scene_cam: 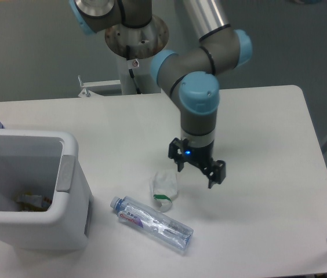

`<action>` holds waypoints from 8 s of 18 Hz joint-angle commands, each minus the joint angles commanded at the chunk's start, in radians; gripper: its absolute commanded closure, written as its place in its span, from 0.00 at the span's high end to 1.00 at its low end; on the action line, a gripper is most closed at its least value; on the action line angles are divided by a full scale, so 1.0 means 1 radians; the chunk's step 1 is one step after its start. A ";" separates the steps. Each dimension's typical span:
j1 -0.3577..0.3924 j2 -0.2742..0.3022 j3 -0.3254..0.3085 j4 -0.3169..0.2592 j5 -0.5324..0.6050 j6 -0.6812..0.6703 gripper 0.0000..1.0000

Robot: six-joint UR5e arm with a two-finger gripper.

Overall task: Place the trash in the trash can
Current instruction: 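Lower the open gripper over the crumpled white plastic cup, then close the gripper on the crumpled white cup and lift it, then carry the white cup over the white trash bin, then open the gripper to drop the cup into the bin, then move the open gripper down over the clear water bottle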

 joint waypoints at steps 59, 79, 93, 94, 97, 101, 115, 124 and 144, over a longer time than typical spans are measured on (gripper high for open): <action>0.101 0.126 0.281 -0.235 -0.437 -0.285 0.00; -0.167 0.282 0.276 -0.225 -0.517 -0.578 0.00; -0.272 0.278 0.272 -0.175 -0.515 -0.565 0.96; -0.272 0.276 0.273 -0.175 -0.515 -0.565 0.98; -0.272 0.253 0.282 -0.176 -0.494 -0.568 1.00; -0.143 0.183 0.281 -0.155 -0.485 -0.574 1.00; 0.060 -0.093 0.342 -0.144 -0.281 -0.724 1.00; -0.023 -0.247 0.485 -0.156 -0.097 -1.089 1.00; -0.132 -0.388 0.580 -0.293 0.074 -1.253 1.00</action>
